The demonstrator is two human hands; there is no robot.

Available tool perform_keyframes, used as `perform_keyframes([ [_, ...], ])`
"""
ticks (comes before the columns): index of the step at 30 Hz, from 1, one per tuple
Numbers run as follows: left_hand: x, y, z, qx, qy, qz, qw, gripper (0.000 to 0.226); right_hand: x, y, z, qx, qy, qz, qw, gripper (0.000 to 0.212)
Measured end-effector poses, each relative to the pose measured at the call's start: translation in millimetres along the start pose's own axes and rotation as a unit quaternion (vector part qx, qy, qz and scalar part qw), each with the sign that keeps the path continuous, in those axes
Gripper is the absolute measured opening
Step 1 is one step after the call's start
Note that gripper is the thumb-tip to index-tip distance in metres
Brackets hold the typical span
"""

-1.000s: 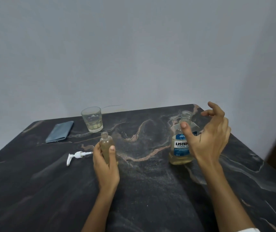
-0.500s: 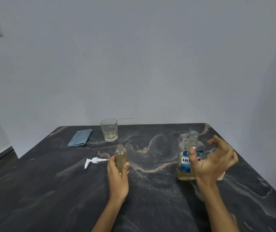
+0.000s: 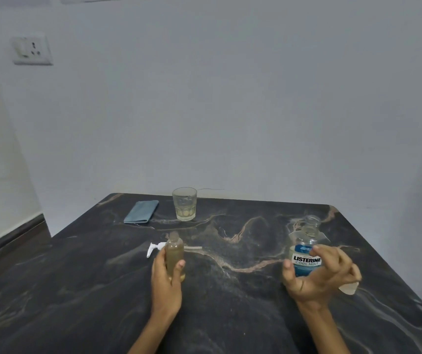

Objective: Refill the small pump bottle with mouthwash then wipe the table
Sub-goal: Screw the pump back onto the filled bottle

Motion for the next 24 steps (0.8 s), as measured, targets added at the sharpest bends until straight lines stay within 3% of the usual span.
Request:
perform_keyframes([
  [9, -1.5, -9.8, -28.2, -0.007, -0.013, -0.001, 1.000, 0.043, 30.4, -15.3, 16.2, 0.085, 0.052, -0.054, 0.994, 0.030],
  [13, 2.6, -10.3, -28.6, -0.001, -0.023, -0.009, 1.000, 0.045, 49.4, -28.3, 25.0, 0.177, 0.071, -0.090, 0.977, 0.009],
  [18, 0.4, -16.7, -31.9, 0.017, 0.015, -0.003, 1.000, 0.046, 85.1, -50.7, 44.3, 0.325, 0.113, -0.150, 0.927, 0.007],
  [24, -4.2, -34.3, -42.3, 0.051, 0.036, 0.005, 0.998, 0.050, 124.0, -76.8, 93.4, 0.535, 0.087, -0.142, 0.828, 0.005],
])
Point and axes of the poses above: each hand's wrist, its own y-axis towards the middle knuckle, its own z-axis out of the palm, x = y × z, the point moved 6 cm from there along y, towards the middle knuckle, and after that the axes turned 3 degrees about x, right-handed, at the moved point
